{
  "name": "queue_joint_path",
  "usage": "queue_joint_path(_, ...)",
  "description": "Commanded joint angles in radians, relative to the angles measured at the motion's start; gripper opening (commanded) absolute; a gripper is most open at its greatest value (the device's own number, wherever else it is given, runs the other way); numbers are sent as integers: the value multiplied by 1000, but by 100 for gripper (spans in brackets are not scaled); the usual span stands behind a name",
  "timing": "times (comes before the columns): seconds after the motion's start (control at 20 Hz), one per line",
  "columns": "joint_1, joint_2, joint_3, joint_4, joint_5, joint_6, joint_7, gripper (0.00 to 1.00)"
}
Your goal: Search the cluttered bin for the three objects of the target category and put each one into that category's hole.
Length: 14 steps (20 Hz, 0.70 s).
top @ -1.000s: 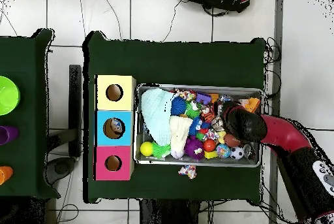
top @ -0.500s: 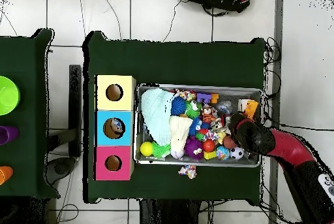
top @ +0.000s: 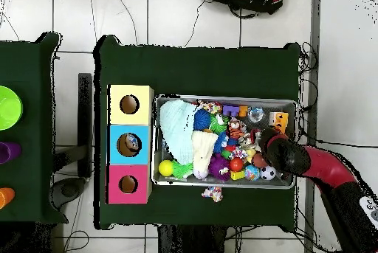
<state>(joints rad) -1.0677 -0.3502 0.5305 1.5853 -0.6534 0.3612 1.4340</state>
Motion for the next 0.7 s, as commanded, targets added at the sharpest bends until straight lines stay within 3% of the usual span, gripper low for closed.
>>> queue_joint_path(0.05, -6, -33, -11, 92, -61, -30, -6, 100)
queue_joint_path(0.3, 7, -85, 27, 93, 15, 27, 24, 100)
queue_joint_path(0.7, 109, -129, 47, -11, 147, 137, 79, 100)
